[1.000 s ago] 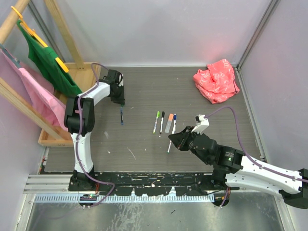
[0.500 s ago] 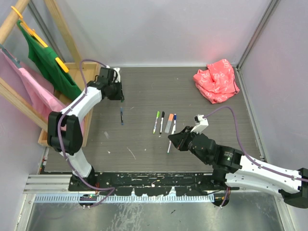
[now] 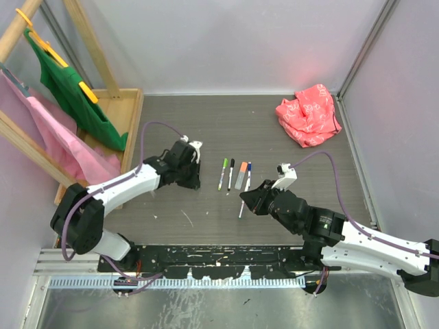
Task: Insert the pens into the pen caps
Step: Place the pen cap at the center of the board.
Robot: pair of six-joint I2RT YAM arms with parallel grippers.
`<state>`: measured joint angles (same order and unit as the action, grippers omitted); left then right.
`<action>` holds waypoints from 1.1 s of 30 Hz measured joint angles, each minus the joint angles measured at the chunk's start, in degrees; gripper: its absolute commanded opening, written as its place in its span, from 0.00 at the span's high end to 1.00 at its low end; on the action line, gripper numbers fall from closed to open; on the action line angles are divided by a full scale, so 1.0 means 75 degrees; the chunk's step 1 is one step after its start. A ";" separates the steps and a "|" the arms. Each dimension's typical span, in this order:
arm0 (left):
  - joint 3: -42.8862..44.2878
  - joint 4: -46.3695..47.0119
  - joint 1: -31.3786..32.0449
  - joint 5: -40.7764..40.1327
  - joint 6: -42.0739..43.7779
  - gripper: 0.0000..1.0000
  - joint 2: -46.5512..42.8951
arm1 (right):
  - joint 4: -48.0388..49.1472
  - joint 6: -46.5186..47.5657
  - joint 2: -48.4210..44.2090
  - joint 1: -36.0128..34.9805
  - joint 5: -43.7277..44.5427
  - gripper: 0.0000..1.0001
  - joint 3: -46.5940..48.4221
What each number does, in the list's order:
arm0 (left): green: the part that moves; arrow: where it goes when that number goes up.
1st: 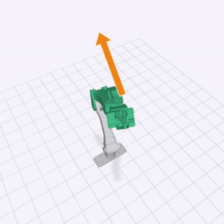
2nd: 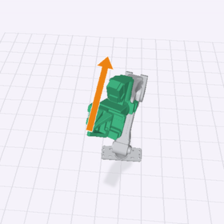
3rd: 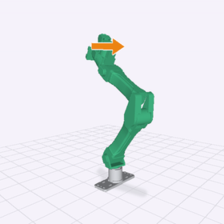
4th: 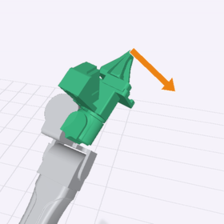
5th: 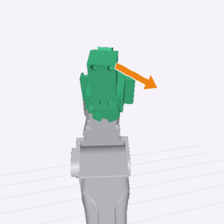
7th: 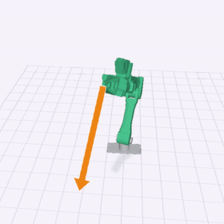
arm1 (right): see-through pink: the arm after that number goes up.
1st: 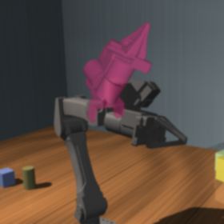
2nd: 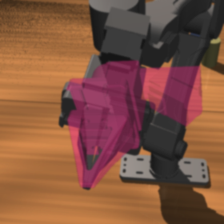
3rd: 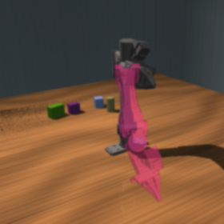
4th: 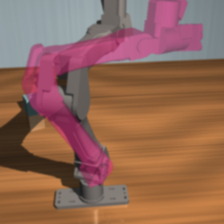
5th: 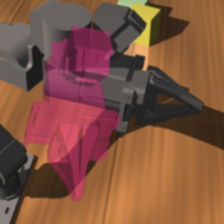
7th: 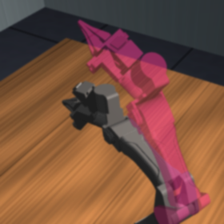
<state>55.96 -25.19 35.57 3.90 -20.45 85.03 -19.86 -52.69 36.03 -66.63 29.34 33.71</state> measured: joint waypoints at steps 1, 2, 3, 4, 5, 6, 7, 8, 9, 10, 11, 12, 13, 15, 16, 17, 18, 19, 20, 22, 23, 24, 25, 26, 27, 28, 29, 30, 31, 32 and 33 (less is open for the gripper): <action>-0.0143 0.0041 0.0166 -0.0067 -0.0070 0.96 -0.0096 | 0.0000 0.0000 0.0003 0.0000 -0.0003 0.99 0.0000; -0.0274 0.0090 0.0326 -0.0154 -0.0160 0.95 -0.0175 | 0.0000 0.0000 0.0006 0.0000 -0.0003 0.99 0.0000; -0.0379 0.0149 0.0472 -0.0242 -0.0230 0.95 -0.0221 | 0.0003 0.0000 0.0035 0.0000 -0.0006 0.99 0.0000; -0.0449 0.0198 0.0583 -0.0309 -0.0315 0.95 -0.0239 | 0.0003 0.0000 0.0052 0.0000 -0.0009 0.99 0.0000; -0.0545 0.0306 0.0746 -0.0393 -0.0408 0.95 -0.0239 | 0.0003 0.0000 0.0076 0.0000 -0.0015 0.99 0.0000; -0.0595 0.0350 0.0842 -0.0446 -0.0469 0.95 -0.0239 | 0.0003 0.0003 0.0111 0.0000 -0.0020 0.99 0.0000; -0.0664 0.0408 0.0970 -0.0533 -0.0571 0.95 -0.0239 | 0.0003 0.0003 0.0152 0.0000 -0.0032 0.99 0.0000; -0.0705 0.0455 0.1061 -0.0586 -0.0627 0.95 -0.0239 | 0.0006 0.0000 0.0187 0.0000 -0.0047 0.99 0.0000; -0.0752 0.0539 0.1154 -0.0650 -0.0731 0.95 -0.0233 | 0.0006 0.0000 0.0216 0.0000 -0.0061 0.99 0.0000; -0.0772 0.0592 0.1209 -0.0697 -0.0790 0.95 -0.0219 | 0.0006 0.0000 0.0239 0.0000 -0.0073 0.99 0.0000; -0.0784 0.0676 0.1285 -0.0746 -0.0839 0.95 -0.0189 | 0.0006 0.0000 0.0254 0.0000 -0.0090 0.99 0.0000; -0.0784 0.0761 0.1341 -0.0778 -0.0912 0.94 -0.0140 | 0.0003 0.0000 0.0254 0.0000 -0.0105 0.99 0.0000; -0.0781 0.0860 0.1387 -0.0822 -0.0965 0.95 -0.0067 | 0.0009 0.0003 0.0251 0.0000 -0.0108 0.99 0.0000; -0.0781 0.0973 0.1434 -0.0892 -0.0991 0.94 0.0111 | 0.0009 0.0003 0.0251 0.0000 -0.0128 0.99 0.0000; -0.0781 0.1029 0.1454 -0.0924 -0.0991 0.94 0.0224 | 0.0009 0.0000 0.0251 0.0000 -0.0128 0.99 0.0000; -0.0781 0.1064 0.1469 -0.0965 -0.0991 0.94 0.0353 | 0.0009 0.0000 0.0248 0.0000 -0.0131 0.99 0.0000; -0.0781 0.1081 0.1480 -0.0997 -0.0988 0.94 0.0472 | 0.0009 0.0000 0.0248 0.0000 -0.0131 0.99 0.0000; -0.0778 0.1102 0.1492 -0.1029 -0.0985 0.94 0.0586 | 0.0009 0.0000 0.0248 0.0000 -0.0131 0.99 0.0000; -0.0778 0.1125 0.1495 -0.1046 -0.0982 0.94 0.0702 | 0.0009 0.0000 0.0248 0.0000 -0.0134 0.99 0.0000; -0.0778 0.1154 0.1510 -0.1084 -0.0976 0.93 0.0886 | 0.0009 0.0000 0.0248 0.0000 -0.0134 0.99 0.0000; -0.0778 0.1163 0.1515 -0.1096 -0.0976 0.93 0.0962 | 0.0009 0.0000 0.0248 0.0000 -0.0134 0.99 0.0000; -0.0775 0.1192 0.1521 -0.1099 -0.0973 0.92 0.0976 | 0.0009 0.0000 0.0245 0.0000 -0.0134 0.99 0.0000; -0.0772 0.1224 0.1530 -0.1107 -0.0968 0.90 0.0976 | 0.0009 0.0000 0.0245 0.0000 -0.0134 0.99 0.0000; -0.0772 0.1244 0.1536 -0.1116 -0.0968 0.88 0.0982 | 0.0009 0.0000 0.0245 0.0000 -0.0134 0.99 0.0000; -0.0772 0.1250 0.1545 -0.1131 -0.0965 0.87 0.0991 | 0.0009 0.0000 0.0245 0.0000 -0.0134 0.99 -0.0003; -0.0772 0.1262 0.1550 -0.1134 -0.0965 0.84 0.0991 | 0.0009 -0.0003 0.0245 0.0000 -0.0134 0.99 -0.0006; -0.0772 0.1276 0.1553 -0.1139 -0.0965 0.82 0.1000 | 0.0009 -0.0003 0.0245 0.0000 -0.0134 0.99 -0.0009; -0.0772 0.1291 0.1556 -0.1145 -0.0962 0.79 0.1003 | 0.0006 -0.0003 0.0245 0.0000 -0.0134 0.99 -0.0017; -0.0772 0.1303 0.1559 -0.1148 -0.0968 0.78 0.1005 | 0.0006 -0.0003 0.0245 0.0000 -0.0134 0.99 -0.0032; -0.0772 0.1309 0.1559 -0.1154 -0.0956 0.76 0.1005 | 0.0006 -0.0003 0.0245 0.0000 -0.0134 0.99 -0.0047; -0.0772 0.1309 0.1559 -0.1157 -0.0965 0.74 0.1005 | 0.0006 -0.0003 0.0245 0.0000 -0.0134 0.99 -0.0058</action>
<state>50.17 -15.38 47.27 -4.78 -27.68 92.58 -19.81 -52.71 37.87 -66.63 28.34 33.28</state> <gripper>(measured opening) 0.213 0.175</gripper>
